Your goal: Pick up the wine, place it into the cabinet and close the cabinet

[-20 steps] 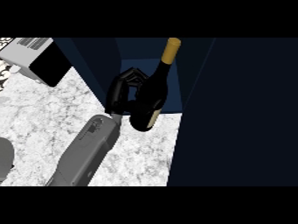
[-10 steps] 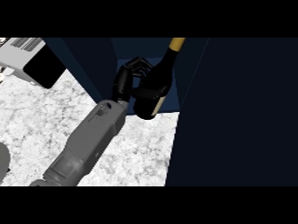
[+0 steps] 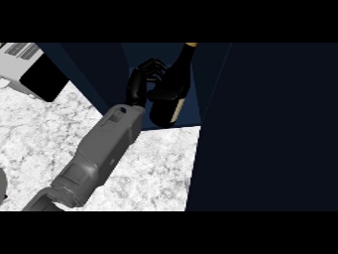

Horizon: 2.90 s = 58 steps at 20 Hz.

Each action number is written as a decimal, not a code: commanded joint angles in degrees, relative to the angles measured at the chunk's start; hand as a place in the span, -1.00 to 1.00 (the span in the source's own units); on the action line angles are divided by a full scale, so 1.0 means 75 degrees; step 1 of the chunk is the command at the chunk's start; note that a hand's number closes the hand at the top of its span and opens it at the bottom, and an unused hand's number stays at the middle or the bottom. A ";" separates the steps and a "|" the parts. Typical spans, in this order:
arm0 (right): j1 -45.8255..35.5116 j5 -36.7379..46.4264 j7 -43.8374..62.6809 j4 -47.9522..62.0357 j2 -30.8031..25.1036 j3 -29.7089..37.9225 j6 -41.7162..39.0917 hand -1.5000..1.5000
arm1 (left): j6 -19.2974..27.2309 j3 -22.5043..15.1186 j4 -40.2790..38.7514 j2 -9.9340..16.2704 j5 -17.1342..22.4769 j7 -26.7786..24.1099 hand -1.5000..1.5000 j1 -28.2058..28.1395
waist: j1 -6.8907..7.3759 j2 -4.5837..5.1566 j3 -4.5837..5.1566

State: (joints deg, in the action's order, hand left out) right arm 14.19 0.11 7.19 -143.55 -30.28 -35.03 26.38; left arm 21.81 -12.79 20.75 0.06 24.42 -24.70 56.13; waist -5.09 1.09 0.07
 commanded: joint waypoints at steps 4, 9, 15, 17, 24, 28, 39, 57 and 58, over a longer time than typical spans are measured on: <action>0.0412 -0.0629 0.0329 -0.1260 -0.0143 0.0103 -0.0202 -1.00 | -0.0141 0.0388 -0.0881 -0.0008 0.0278 -0.0279 1.00 0.0348 | -0.0092 0.0036 -0.0003; 0.0416 -0.0684 0.0032 -0.0969 -0.0024 0.0000 -0.0306 -1.00 | 0.0279 0.0532 -0.1313 -0.0005 0.0174 -0.0684 1.00 0.0629 | -0.0176 0.0100 -0.0003; 0.0466 -0.0630 -0.0279 -0.0779 -0.0001 -0.0008 -0.0465 -1.00 | 0.0315 0.0549 -0.1715 0.0476 -0.0038 -0.0910 -1.00 0.0981 | -0.0273 0.0158 -0.0004; 0.0508 -0.0754 -0.0338 -0.0755 -0.0042 0.0101 -0.0565 -1.00 | 0.0885 0.0517 -0.1835 0.0269 -0.0118 -0.0694 -1.00 0.1410 | -0.0294 0.0141 -0.0012; 0.0776 -0.0638 -0.0621 -0.0822 -0.0077 0.0004 -0.0738 -1.00 | 0.0944 0.0388 -0.2280 0.0690 -0.0363 -0.0863 -1.00 0.1311 | -0.0344 0.0148 -0.0006; 0.0635 -0.0594 -0.0474 -0.1034 -0.0090 -0.0077 -0.0820 -1.00 | 0.0791 0.0637 -0.2159 0.0759 -0.0143 -0.1114 -1.00 0.1318 | -0.0371 0.0183 0.0017; 0.0848 -0.0722 -0.0479 -0.0964 -0.0143 0.0237 -0.0872 -1.00 | -0.1171 0.1206 -0.1572 0.0422 0.0371 -0.1703 1.00 0.1552 | -0.0136 0.0091 0.0008; 0.1623 -0.0821 0.0050 -0.1879 -0.0426 0.0802 -0.0707 -1.00 | -0.2079 0.1209 -0.0832 -0.0007 0.0434 -0.1105 -1.00 0.1528 | 0.0542 -0.0198 -0.0005; 0.1782 -0.0137 -0.0299 -0.1668 -0.0134 0.0032 -0.0518 -1.00 | -0.1840 0.1278 -0.0754 -0.0007 0.0476 -0.1010 -1.00 0.1666 | 0.0494 -0.0217 -0.0001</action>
State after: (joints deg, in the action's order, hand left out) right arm 23.14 -2.08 0.80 -144.07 -31.16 -31.38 21.18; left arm 7.61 -3.45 12.94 0.17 27.74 -34.02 68.26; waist -2.09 -0.12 0.04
